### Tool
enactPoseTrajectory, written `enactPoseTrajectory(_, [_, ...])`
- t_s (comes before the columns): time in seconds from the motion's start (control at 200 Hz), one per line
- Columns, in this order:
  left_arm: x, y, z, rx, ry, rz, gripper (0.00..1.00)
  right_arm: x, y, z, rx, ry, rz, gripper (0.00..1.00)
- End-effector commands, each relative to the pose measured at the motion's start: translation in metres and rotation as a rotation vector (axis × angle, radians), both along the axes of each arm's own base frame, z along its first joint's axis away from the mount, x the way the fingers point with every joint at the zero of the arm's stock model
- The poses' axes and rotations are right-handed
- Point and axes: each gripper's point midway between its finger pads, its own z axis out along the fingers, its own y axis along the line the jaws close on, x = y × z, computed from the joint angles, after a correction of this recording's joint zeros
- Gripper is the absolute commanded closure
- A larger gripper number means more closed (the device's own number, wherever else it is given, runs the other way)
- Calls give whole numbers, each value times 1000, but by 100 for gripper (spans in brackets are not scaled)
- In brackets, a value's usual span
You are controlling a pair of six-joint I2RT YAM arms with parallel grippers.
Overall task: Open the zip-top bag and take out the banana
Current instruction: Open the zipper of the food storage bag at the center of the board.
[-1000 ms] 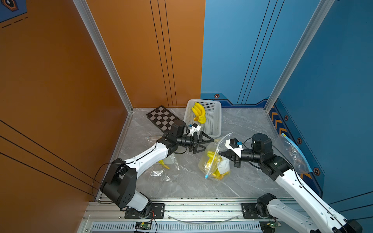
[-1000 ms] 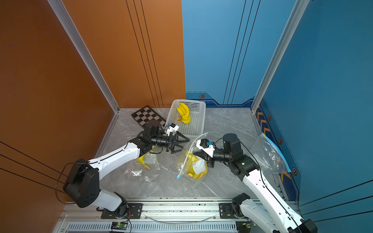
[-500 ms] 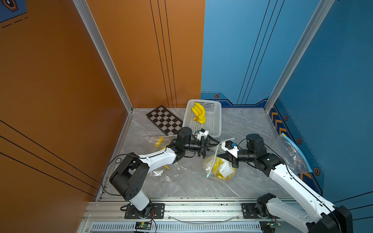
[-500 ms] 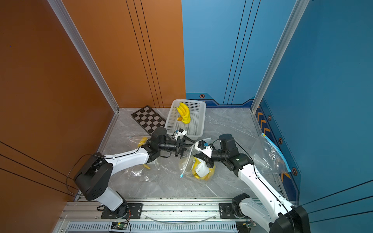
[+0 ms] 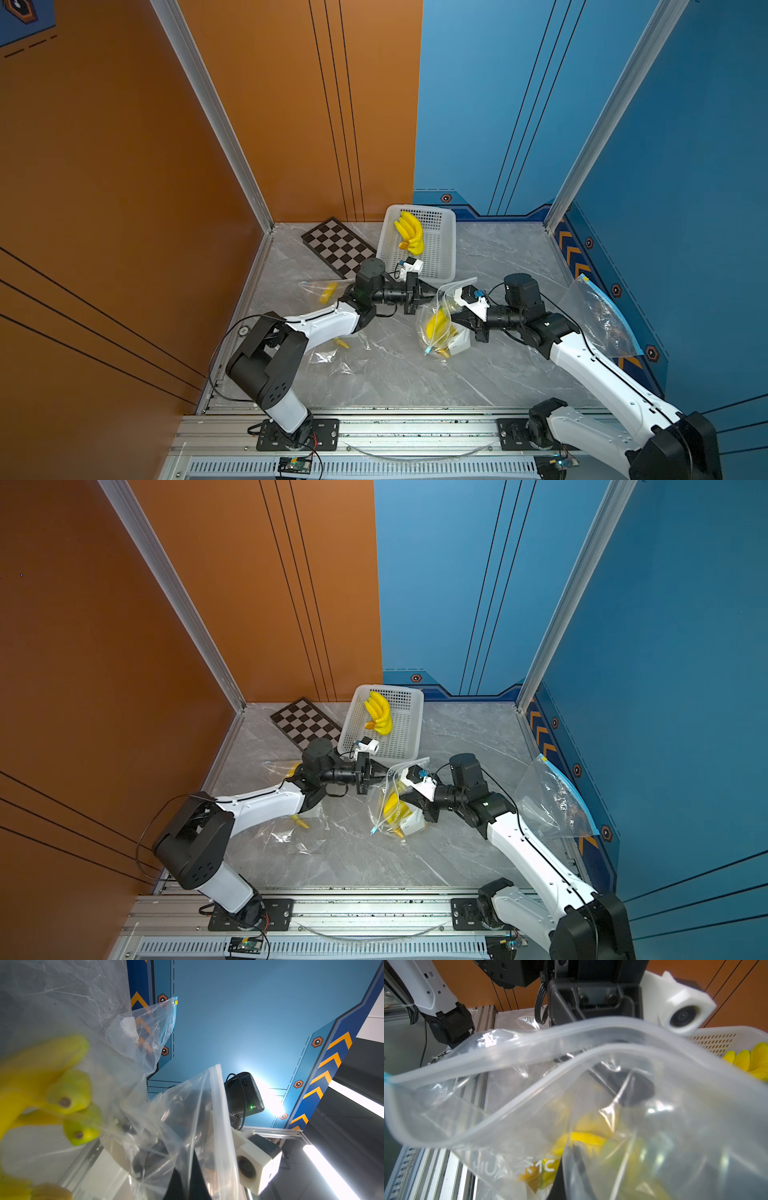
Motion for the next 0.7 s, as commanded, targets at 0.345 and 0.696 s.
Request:
enactPoseTrajectory(0.345, [13, 30, 14, -17, -86, 50, 100, 40, -20, 54, 152, 149, -358, 0])
enactPoseTrajectory(0.696, [19, 24, 12, -3, -106, 41, 100, 19, 17, 157, 384, 804, -655, 10])
